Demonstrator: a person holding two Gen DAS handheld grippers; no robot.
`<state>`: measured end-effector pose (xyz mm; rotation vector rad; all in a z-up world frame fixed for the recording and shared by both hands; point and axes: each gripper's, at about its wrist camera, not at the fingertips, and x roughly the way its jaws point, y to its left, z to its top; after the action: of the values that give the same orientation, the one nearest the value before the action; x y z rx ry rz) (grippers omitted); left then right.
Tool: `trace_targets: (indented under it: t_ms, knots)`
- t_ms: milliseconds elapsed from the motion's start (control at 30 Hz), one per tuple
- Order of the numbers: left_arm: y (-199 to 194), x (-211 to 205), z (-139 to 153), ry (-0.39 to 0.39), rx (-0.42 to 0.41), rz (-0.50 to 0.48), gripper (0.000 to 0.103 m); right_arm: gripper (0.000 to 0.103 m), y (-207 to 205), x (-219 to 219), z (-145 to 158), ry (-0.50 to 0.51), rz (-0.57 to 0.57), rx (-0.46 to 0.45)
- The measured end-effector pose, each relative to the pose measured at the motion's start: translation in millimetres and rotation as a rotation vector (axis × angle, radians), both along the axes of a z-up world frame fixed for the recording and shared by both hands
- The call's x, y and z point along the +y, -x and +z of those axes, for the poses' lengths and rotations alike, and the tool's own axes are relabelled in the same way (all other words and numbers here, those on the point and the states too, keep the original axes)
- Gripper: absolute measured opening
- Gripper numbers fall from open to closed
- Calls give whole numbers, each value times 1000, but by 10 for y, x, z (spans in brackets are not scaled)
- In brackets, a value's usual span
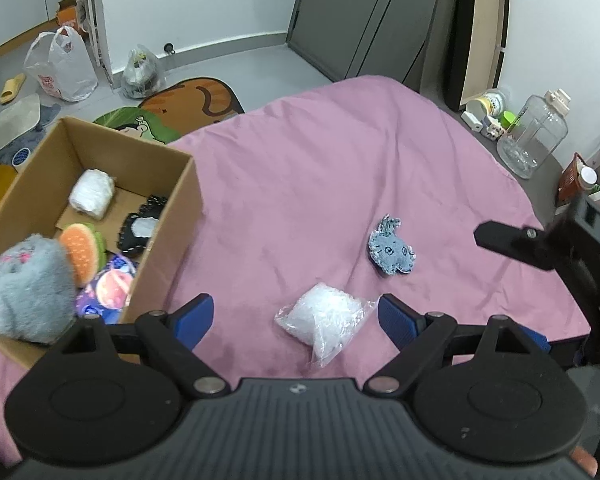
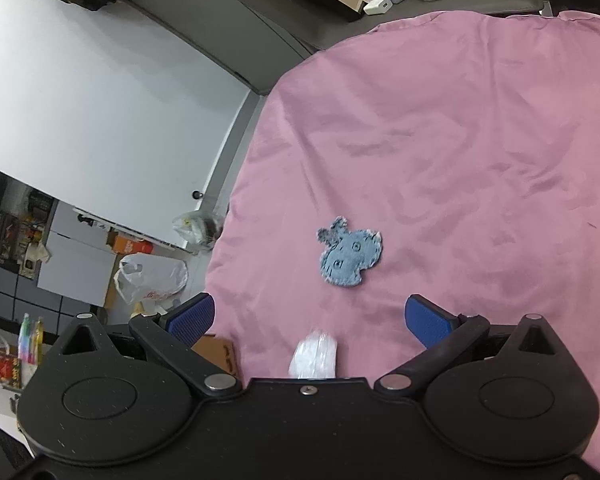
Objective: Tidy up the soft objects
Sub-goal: 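Move both tools toward the white plastic-wrapped bundle on the bed, then grasp the plastic bundle with the left gripper while the right grasps the denim bunny plush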
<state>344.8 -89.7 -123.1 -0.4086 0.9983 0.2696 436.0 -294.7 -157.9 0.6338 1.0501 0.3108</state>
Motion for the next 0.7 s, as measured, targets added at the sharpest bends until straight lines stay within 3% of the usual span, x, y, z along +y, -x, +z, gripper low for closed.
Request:
trace_targets:
  t_ms: [267, 500, 700]
  knots:
    - [-231, -56, -369, 3, 30, -29, 88, 97, -134, 34, -422, -33, 12, 46]
    - [-377, -101, -771, 42, 95, -47, 88, 97, -236, -27, -493, -41, -3, 44]
    - [-481, -144, -987, 77, 103, -80, 85, 97, -369, 37, -634, -18, -1, 67]
